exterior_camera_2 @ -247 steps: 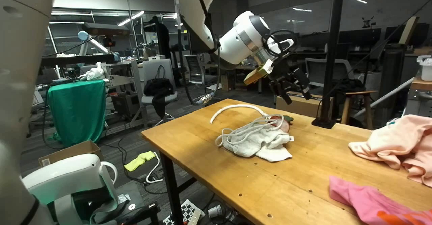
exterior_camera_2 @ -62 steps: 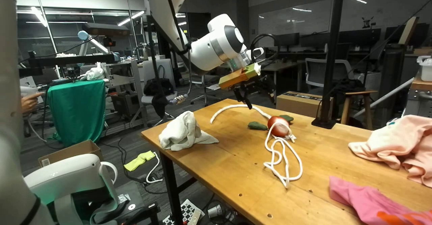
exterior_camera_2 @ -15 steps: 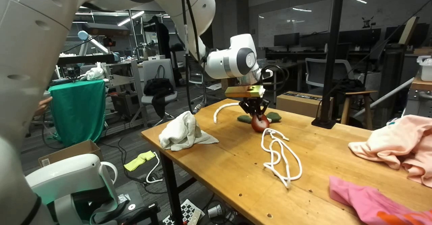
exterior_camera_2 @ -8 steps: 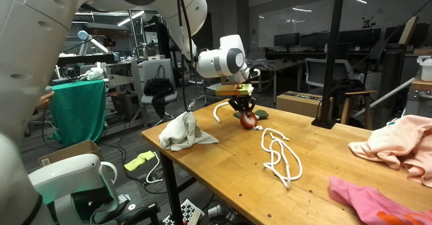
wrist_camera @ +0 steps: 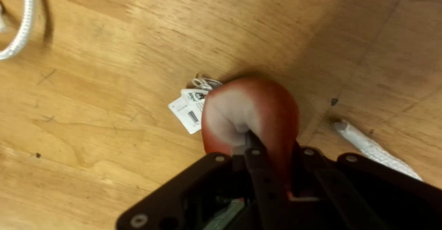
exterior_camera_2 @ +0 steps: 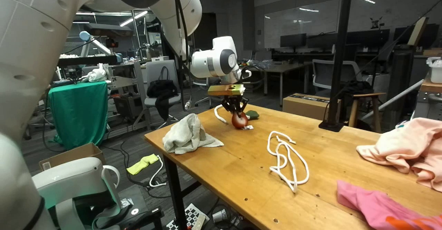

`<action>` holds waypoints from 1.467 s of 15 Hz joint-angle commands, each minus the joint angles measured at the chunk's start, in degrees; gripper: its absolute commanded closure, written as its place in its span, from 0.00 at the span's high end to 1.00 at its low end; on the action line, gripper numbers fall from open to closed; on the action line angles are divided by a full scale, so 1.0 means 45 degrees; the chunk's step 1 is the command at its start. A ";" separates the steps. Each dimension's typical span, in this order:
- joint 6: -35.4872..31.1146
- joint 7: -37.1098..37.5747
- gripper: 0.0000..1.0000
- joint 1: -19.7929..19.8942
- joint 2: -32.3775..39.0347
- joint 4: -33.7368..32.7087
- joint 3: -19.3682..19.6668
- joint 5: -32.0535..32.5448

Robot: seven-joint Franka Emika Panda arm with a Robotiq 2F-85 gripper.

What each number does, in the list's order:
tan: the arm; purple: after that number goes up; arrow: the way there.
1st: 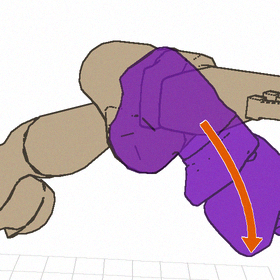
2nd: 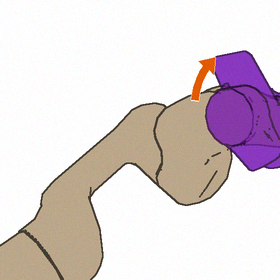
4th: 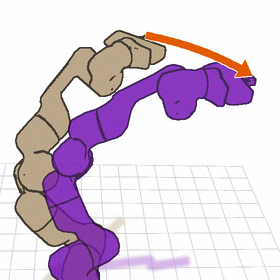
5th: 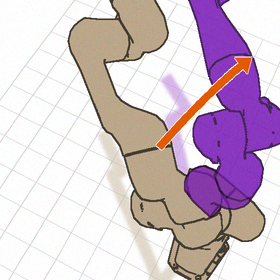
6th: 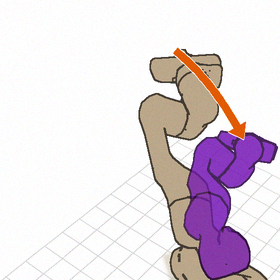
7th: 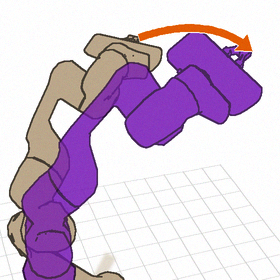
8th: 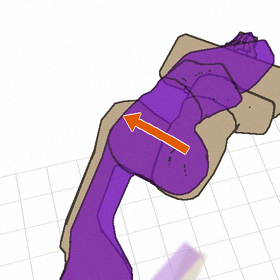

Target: Move the pink shirt to the right, move the thick white rope to the left, move the peach shirt to the right, move the white towel to the left, move the radish backwards

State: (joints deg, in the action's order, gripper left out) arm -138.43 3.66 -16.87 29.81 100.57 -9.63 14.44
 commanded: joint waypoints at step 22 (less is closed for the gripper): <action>0.6978 0.0617 0.08 -0.1009 -0.0203 -0.4797 -0.0320 -0.1218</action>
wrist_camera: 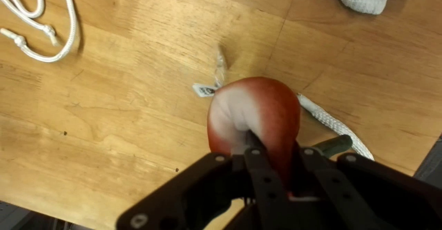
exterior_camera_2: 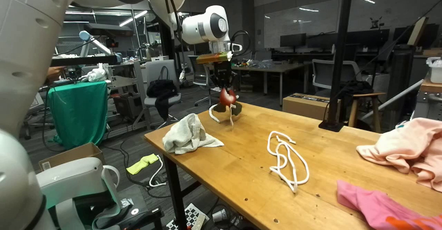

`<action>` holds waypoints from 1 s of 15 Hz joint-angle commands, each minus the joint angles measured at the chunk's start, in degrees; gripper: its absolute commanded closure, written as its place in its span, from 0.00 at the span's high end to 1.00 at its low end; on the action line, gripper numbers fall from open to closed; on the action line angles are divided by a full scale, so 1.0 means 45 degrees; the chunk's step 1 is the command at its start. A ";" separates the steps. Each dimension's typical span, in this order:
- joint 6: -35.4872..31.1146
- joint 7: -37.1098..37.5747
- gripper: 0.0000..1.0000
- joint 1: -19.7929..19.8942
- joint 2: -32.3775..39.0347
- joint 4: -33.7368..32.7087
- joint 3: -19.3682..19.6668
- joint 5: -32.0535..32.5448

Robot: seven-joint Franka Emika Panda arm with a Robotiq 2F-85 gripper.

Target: Move the pink shirt to the right, move the thick white rope to the left, move the peach shirt to the right, move the white towel to the left, move the radish backwards

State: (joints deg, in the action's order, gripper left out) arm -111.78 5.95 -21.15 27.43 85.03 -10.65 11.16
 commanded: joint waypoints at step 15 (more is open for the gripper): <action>0.2344 0.0524 0.08 -0.0366 -0.1071 -0.3830 0.0086 0.0258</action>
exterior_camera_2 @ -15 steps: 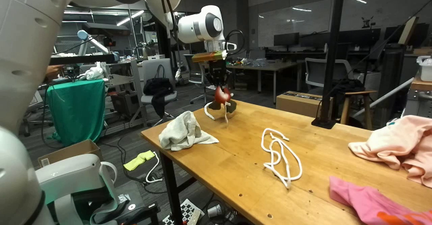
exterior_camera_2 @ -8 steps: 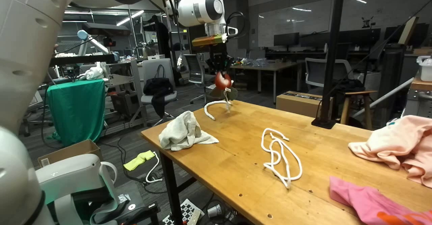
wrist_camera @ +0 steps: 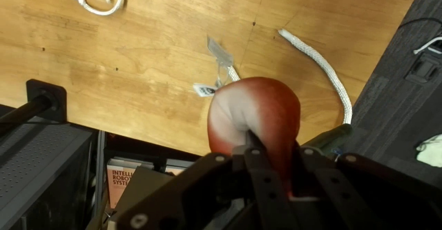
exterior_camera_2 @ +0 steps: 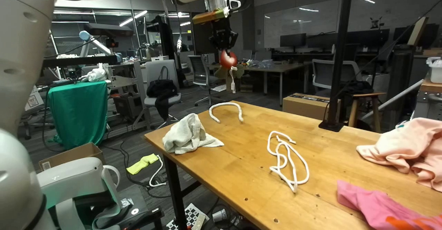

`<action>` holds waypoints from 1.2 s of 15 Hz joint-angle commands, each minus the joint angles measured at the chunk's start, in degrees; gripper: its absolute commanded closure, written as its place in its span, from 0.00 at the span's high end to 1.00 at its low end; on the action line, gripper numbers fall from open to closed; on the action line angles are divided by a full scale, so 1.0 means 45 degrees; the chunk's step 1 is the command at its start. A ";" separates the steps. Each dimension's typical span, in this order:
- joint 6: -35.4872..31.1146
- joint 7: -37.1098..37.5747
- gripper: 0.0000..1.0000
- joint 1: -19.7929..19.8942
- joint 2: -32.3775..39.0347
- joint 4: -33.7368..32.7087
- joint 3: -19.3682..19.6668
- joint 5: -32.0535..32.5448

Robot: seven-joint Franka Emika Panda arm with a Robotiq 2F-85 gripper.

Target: Move the pink shirt to the right, move the thick white rope to the left, move the peach shirt to the right, move the white towel to the left, move the radish backwards

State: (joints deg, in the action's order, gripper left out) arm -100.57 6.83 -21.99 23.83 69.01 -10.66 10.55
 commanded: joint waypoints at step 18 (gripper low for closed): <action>-0.3389 0.0287 0.08 0.0625 0.3435 -0.2057 0.2173 0.2825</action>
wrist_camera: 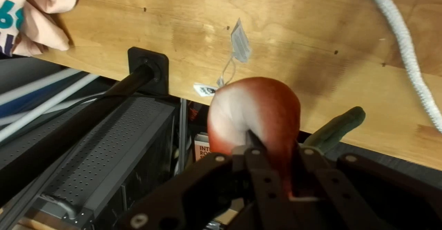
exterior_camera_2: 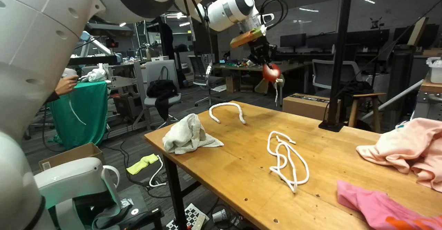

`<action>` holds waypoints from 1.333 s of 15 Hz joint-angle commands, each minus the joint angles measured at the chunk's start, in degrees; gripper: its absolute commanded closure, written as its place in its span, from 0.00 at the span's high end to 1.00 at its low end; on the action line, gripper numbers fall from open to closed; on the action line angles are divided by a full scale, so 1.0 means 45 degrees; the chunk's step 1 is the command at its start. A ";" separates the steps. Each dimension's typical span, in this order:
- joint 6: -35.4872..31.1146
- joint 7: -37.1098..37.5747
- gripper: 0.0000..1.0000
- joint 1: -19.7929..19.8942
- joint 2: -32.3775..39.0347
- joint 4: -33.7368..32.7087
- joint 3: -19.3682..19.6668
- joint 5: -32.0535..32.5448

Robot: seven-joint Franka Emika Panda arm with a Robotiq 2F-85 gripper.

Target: Move the pink shirt to the right, move the thick white rope to the left, move the peach shirt to the right, move the white towel to the left, move the radish backwards

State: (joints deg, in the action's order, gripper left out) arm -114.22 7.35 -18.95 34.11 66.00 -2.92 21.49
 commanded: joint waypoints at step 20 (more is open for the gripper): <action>-0.0832 0.2702 0.25 0.0391 0.4766 -0.2777 0.1076 -0.0307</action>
State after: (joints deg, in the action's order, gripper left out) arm -118.18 18.40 -17.19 54.37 55.93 2.14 20.93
